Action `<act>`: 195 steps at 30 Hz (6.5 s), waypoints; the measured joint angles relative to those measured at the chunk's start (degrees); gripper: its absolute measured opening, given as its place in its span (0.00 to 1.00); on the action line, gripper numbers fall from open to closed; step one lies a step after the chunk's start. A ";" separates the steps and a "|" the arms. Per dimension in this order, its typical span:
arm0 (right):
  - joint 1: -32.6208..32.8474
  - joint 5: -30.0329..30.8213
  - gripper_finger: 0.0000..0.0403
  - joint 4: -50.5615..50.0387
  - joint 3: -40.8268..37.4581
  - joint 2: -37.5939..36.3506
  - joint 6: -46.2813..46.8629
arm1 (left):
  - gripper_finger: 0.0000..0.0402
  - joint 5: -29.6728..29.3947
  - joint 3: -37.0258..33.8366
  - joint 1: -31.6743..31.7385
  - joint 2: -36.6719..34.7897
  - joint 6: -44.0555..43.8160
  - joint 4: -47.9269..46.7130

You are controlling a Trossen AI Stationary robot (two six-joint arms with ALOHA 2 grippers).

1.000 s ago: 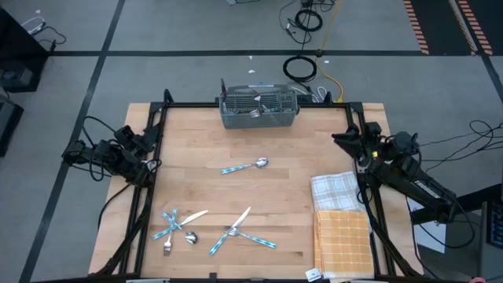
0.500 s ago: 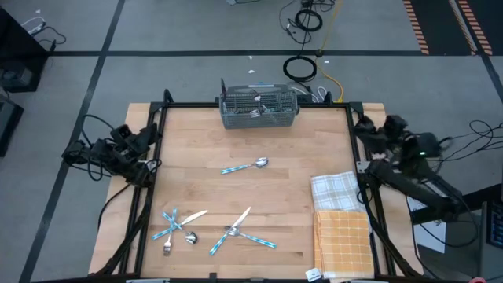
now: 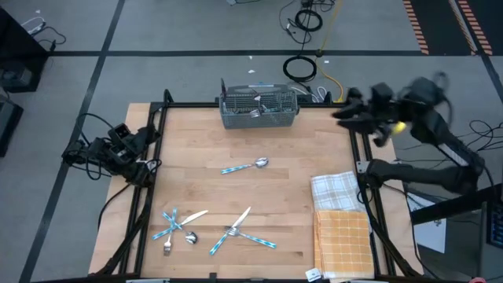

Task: Sort silverware
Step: Put the spoon into the silverware rack

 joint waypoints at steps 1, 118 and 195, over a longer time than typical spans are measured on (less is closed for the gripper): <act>1.50 1.09 0.32 -0.40 1.18 2.34 -1.63 | 0.38 0.05 0.00 0.00 0.00 0.00 -0.05; 15.35 55.90 0.00 -22.85 23.02 43.38 -2.04 | 0.38 1.90 0.00 -0.01 0.04 -4.46 -9.50; -6.49 67.34 0.00 -60.59 44.29 57.01 -36.53 | 0.38 -0.98 0.00 -0.01 0.04 -2.91 -11.03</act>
